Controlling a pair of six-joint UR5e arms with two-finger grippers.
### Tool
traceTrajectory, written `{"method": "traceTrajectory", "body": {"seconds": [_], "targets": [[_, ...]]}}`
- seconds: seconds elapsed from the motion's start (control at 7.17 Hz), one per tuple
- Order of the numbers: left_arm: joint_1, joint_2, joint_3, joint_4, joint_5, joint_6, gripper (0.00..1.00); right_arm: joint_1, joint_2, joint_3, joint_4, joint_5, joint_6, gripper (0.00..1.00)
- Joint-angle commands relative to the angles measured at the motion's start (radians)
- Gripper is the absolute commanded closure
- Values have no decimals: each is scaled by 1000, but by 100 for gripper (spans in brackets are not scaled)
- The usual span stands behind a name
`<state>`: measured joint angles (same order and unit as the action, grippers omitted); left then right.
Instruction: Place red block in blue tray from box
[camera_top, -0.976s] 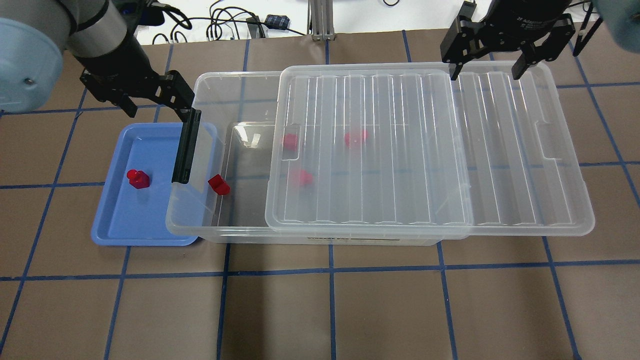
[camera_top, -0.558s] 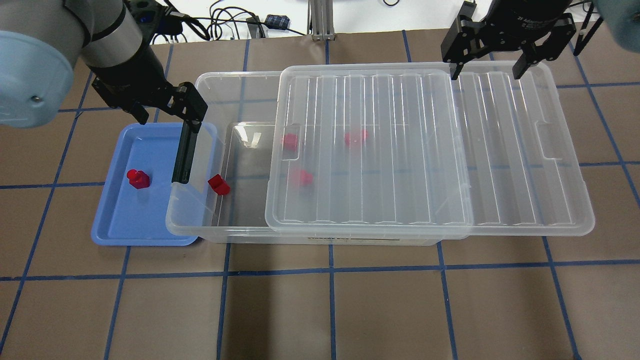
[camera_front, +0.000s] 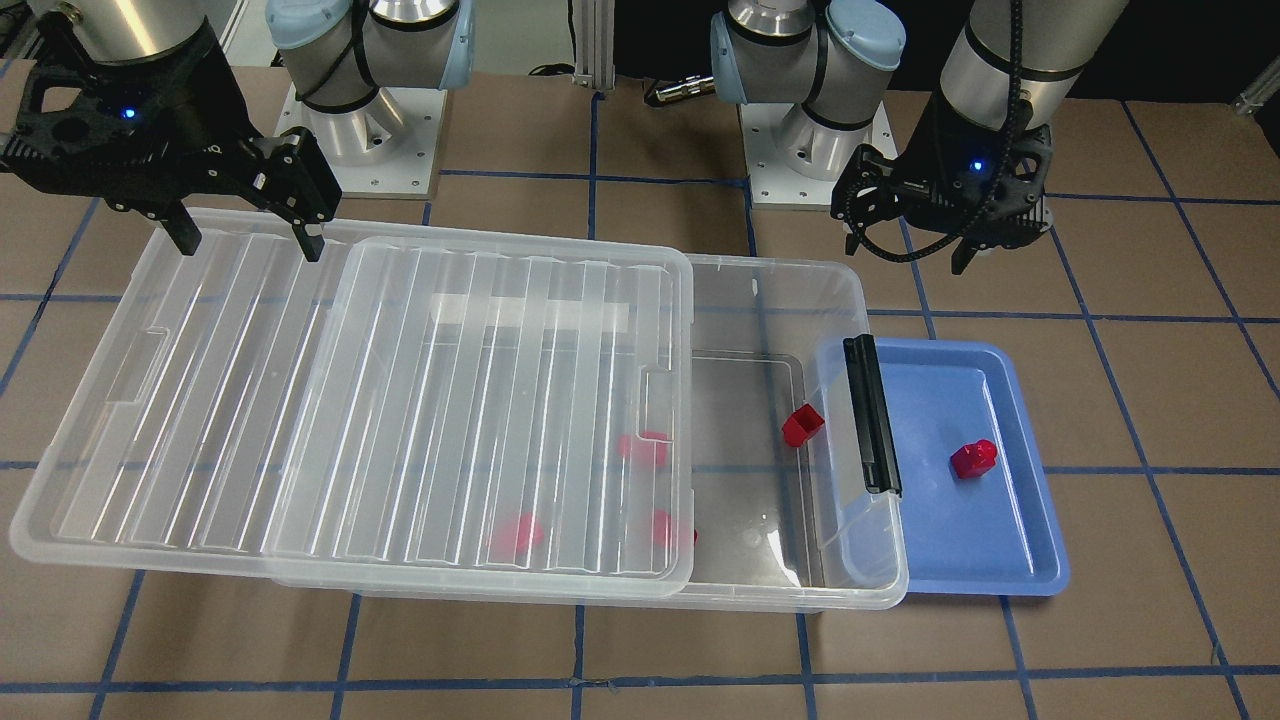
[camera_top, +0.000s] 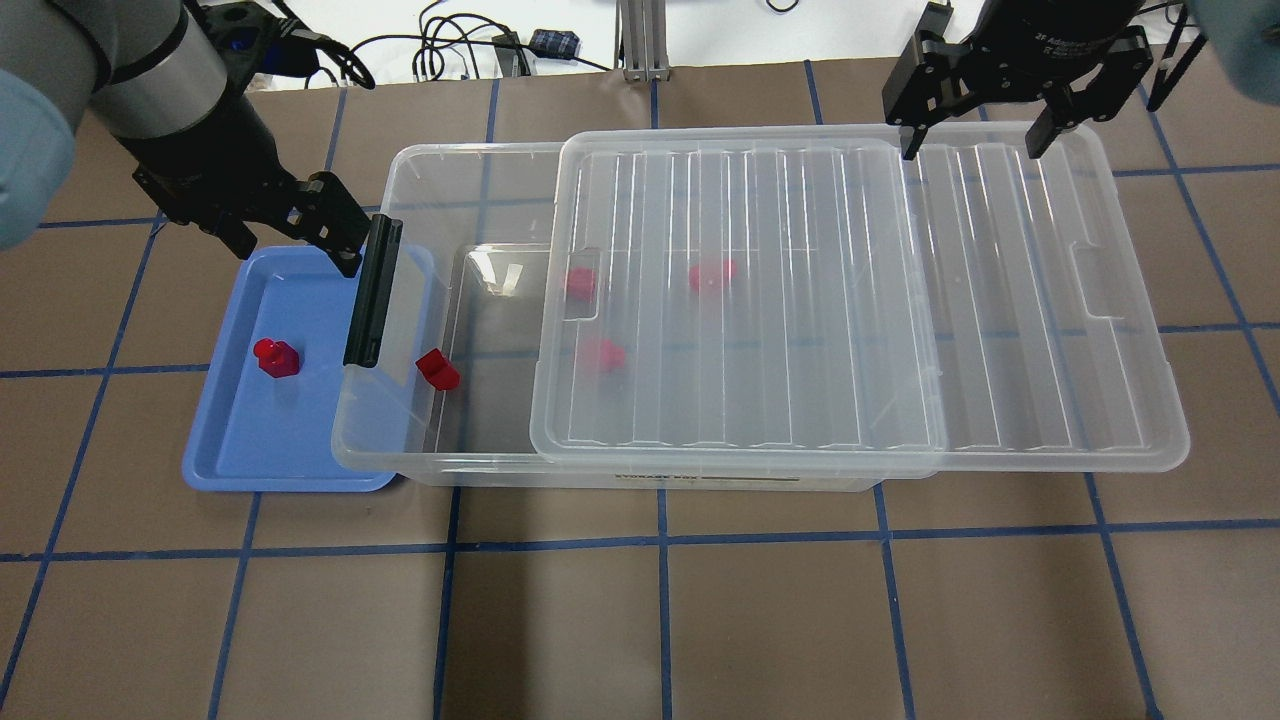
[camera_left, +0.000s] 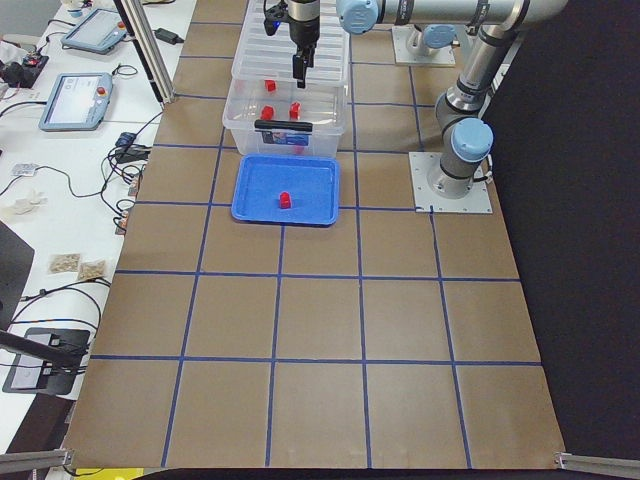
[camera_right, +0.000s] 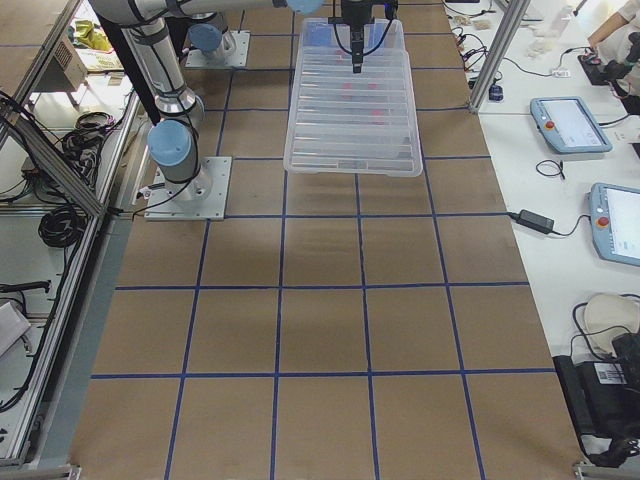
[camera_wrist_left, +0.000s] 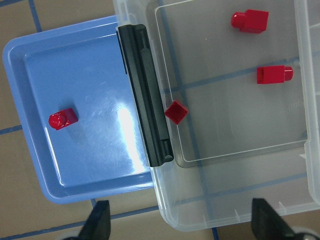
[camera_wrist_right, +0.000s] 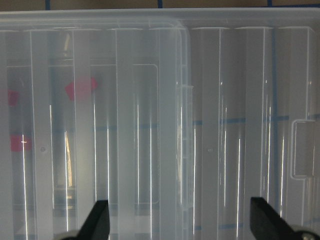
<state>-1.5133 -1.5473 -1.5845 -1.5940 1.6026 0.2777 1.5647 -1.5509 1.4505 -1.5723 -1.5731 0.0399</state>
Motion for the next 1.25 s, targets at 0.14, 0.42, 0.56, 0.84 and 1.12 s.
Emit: {"method": "traceTrajectory", "body": {"seconds": [0.14, 0.42, 0.56, 0.84, 1.12], "targets": [[9, 1, 1, -3, 7, -2, 0, 0, 0, 1, 0, -1, 0, 0], [9, 1, 1, -1, 5, -2, 0, -8, 2, -2, -2, -4, -6, 0], [7, 1, 1, -3, 5, -2, 0, -43, 5, -4, -6, -7, -50, 0], [8, 1, 0, -3, -4, -6, 0, -299, 34, 5, -8, 8, -330, 0], [7, 0, -2, -4, -1, -11, 0, -409, 119, 8, -35, -14, -489, 0]]}}
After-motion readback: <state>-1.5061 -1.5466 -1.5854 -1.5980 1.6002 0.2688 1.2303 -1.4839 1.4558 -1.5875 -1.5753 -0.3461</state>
